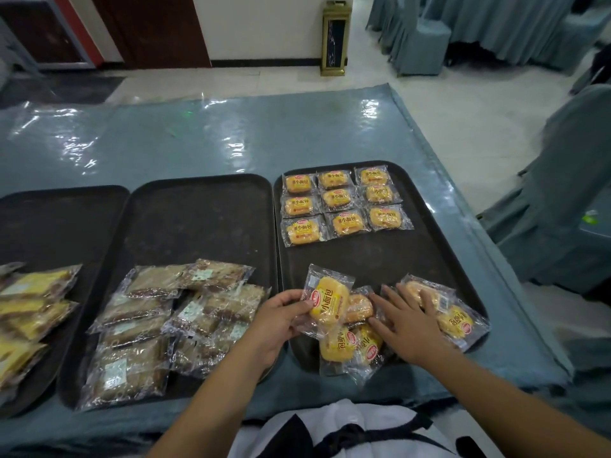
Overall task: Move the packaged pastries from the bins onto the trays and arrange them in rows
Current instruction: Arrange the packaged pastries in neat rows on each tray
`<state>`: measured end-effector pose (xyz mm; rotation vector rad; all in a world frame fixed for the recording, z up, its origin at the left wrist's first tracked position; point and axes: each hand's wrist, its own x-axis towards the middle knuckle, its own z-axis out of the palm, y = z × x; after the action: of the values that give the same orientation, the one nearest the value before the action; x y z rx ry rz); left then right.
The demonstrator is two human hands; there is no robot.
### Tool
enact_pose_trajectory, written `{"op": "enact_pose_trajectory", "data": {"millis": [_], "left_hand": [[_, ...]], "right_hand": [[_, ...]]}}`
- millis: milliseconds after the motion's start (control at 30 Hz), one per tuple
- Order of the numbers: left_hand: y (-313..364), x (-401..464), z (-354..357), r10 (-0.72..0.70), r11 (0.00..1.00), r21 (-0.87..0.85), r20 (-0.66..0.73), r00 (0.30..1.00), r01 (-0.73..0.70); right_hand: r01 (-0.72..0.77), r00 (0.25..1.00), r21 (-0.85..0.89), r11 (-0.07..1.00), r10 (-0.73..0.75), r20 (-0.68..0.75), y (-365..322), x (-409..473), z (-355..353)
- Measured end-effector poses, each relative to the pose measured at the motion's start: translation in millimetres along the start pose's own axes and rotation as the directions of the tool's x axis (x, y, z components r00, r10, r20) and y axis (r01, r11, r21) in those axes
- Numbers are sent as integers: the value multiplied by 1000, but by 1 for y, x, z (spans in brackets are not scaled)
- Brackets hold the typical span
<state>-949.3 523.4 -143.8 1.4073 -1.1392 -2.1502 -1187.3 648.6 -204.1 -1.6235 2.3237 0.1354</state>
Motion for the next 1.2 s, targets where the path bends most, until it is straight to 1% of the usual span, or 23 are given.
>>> {"op": "enact_pose_trajectory", "data": {"millis": [100,167,233,300,367,400,433,467,500,533,567,600,667,700,733,767,833,900,933,1033,1100,1200], "left_hand": [[1,4,3,-8,1000,13,-34,999,8],[7,10,3,-10,996,83,-50,999,14],[17,20,3,10,964,264,-44,999,2],[32,39,2,51,889,456,-27,998,-33],[46,62,3,108,799,597,-31,994,-68],[52,74,5,146,720,691,-56,988,-67],[57,84,8,213,580,813,-87,973,-54],[58,92,12,304,404,914,-101,947,-32],[55,96,17,392,268,963,-90,916,-20],[49,98,24,454,207,978,-62,889,-38],[40,98,33,470,191,979,-28,882,-71],[29,97,42,442,191,977,-1,897,-93],[3,98,58,292,169,983,14,956,-66],[-9,100,62,221,134,990,3,975,-34],[-16,103,65,185,102,995,-12,983,-7],[-20,105,67,187,85,996,-29,982,13],[-23,109,70,252,84,996,-52,966,31],[-26,112,72,324,106,994,-67,944,34],[-28,114,72,339,116,993,-74,938,37],[-35,119,72,359,124,992,-81,930,39],[-35,125,70,378,120,992,-77,923,33],[-30,136,64,408,110,994,-59,911,15]], "right_hand": [[6,1000,21,1000,-6,3,2,1,0],[16,1000,31,999,-16,11,4,1,0],[27,1000,38,999,-27,9,6,0,0],[48,999,43,998,-49,18,10,-1,-1],[69,997,56,996,-71,27,12,-3,-3],[76,996,67,995,-79,32,13,-4,-4],[83,995,79,993,-87,41,14,-4,-6],[92,994,90,992,-97,52,15,-5,-7],[100,992,97,990,-106,62,17,-6,-8],[106,991,102,989,-113,71,18,-7,-10],[110,990,105,988,-119,79,19,-9,-11],[115,988,111,987,-125,88,21,-9,-13],[123,986,136,983,-137,96,22,-10,-16],[127,985,161,979,-143,92,22,-11,-19],[130,985,193,972,-149,86,23,-11,-21],[131,985,228,965,-152,77,25,-12,-25],[118,991,281,953,-132,32,31,-12,-32],[78,997,259,963,-74,-24,41,-10,-36],[41,999,233,972,-35,-28,48,-9,-36],[-71,997,190,979,63,50,68,-7,-29],[-82,990,171,982,60,127,81,-9,-22],[-65,989,171,983,41,141,89,-13,-18]]}}
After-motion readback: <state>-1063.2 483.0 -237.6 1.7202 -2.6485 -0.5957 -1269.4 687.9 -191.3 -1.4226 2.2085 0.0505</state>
